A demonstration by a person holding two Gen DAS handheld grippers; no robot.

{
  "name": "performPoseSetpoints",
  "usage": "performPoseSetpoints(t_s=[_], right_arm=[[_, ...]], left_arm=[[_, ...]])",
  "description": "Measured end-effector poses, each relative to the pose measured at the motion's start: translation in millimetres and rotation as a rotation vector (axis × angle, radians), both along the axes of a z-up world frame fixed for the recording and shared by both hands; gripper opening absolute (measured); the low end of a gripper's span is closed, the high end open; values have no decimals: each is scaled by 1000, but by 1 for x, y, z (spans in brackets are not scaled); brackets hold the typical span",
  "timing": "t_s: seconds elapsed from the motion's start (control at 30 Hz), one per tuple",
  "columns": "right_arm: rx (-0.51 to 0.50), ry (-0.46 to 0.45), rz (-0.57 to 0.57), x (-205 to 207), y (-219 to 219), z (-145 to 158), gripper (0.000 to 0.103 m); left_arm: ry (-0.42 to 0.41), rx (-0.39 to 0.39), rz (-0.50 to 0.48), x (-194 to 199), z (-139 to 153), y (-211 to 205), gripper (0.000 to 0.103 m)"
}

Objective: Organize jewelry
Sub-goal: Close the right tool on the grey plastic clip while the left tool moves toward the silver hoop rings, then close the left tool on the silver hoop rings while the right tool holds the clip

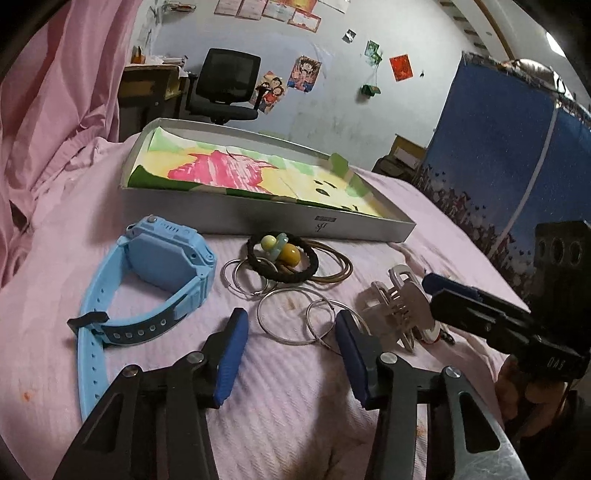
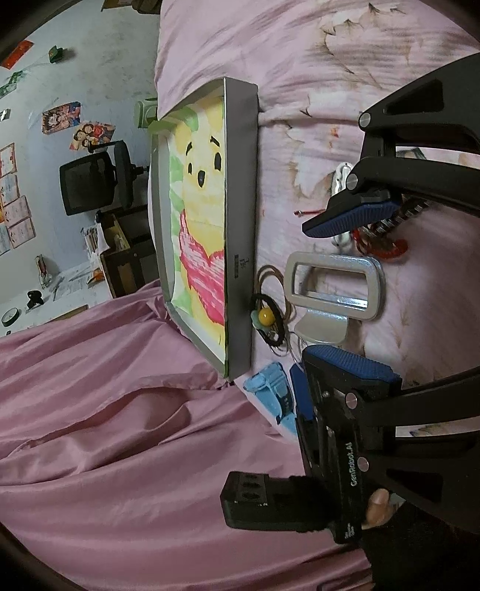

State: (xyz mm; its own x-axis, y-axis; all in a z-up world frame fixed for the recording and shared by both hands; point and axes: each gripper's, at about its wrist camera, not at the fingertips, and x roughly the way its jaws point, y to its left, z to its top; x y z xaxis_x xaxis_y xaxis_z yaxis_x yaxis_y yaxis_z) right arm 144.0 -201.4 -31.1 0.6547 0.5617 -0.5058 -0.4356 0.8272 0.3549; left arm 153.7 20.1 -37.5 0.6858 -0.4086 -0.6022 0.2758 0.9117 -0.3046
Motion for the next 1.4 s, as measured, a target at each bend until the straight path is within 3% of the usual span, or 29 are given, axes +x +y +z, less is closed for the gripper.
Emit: performPoseSetpoints(t_s=[0.1, 0.53, 0.73, 0.8, 1.4], right_arm=[[0, -1, 5, -1, 1, -1, 55], [-32, 3, 29, -2, 9, -2, 56], [-73, 45, 5, 8, 16, -12, 55], [-70, 49, -10, 8, 14, -13, 47], [-8, 30, -25, 2, 0, -15, 47]], left_arm=[[-4, -21, 5, -2, -1, 2, 40], [1, -22, 4, -1, -3, 4, 40], [17, 8, 4, 2, -5, -1, 40], [23, 14, 3, 3, -6, -3, 40], [-20, 87, 24, -18, 6, -19, 32]])
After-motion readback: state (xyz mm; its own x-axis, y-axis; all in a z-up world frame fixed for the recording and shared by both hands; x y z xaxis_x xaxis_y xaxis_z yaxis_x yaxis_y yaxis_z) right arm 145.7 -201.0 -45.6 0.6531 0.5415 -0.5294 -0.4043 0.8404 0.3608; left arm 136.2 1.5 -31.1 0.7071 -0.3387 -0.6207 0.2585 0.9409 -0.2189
